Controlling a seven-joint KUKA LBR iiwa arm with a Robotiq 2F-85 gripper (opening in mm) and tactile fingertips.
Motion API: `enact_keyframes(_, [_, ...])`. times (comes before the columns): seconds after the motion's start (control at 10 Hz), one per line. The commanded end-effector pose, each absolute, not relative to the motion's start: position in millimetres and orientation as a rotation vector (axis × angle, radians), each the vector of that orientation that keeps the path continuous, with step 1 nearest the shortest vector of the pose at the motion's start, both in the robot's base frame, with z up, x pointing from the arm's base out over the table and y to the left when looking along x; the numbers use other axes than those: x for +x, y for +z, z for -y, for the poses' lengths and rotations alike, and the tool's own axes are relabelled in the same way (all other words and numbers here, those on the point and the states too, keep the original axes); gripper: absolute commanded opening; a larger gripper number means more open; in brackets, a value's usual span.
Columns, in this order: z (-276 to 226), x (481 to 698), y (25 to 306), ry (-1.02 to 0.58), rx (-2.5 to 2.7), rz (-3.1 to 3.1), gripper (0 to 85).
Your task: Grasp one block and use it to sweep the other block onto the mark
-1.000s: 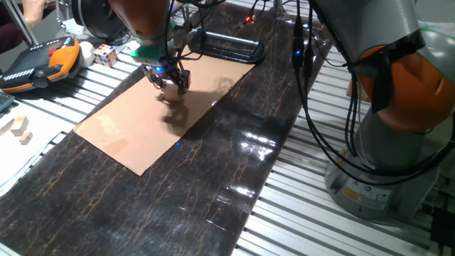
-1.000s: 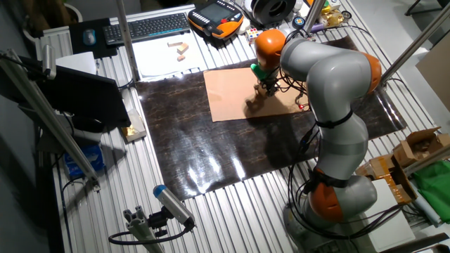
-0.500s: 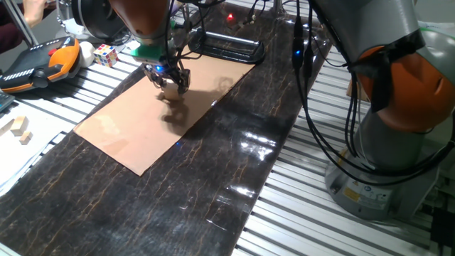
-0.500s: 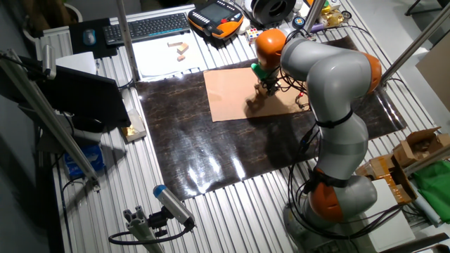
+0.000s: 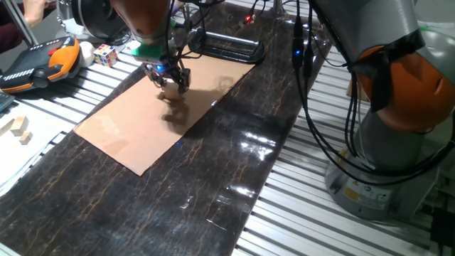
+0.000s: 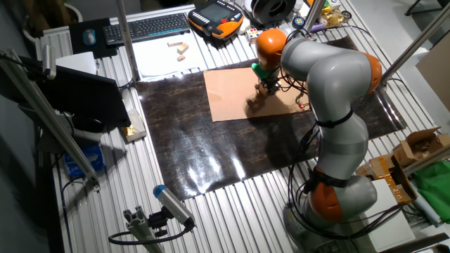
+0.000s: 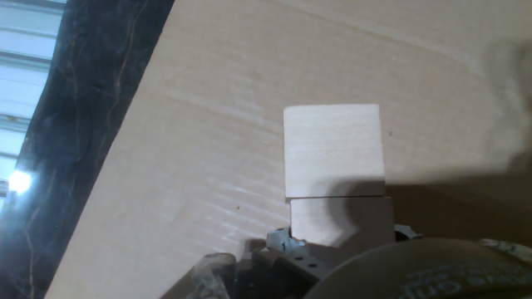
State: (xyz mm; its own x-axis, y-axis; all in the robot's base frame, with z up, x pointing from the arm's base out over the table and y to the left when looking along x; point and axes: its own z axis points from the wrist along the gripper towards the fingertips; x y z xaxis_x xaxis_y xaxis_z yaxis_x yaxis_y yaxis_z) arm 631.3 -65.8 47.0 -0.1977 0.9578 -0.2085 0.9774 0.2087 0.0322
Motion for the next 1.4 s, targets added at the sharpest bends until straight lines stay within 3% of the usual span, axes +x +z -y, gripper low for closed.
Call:
enact_keyframes(0.0, [66.0, 631.4, 46.7, -0.159, 1.86, -2.295, 0.7])
enact_keyframes(0.4, [66.8, 632.0, 46.3, -0.16, 1.855, -2.305, 1.7])
enact_keyframes(0.7, [66.9, 632.5, 45.9, -0.148, 1.856, -2.285, 29.3])
enact_keyframes(1.0, [66.4, 632.9, 46.9, -0.143, 1.873, -2.262, 64.0])
enact_keyframes(1.3, [65.7, 634.2, 48.6, -0.148, 1.866, -2.246, 78.7])
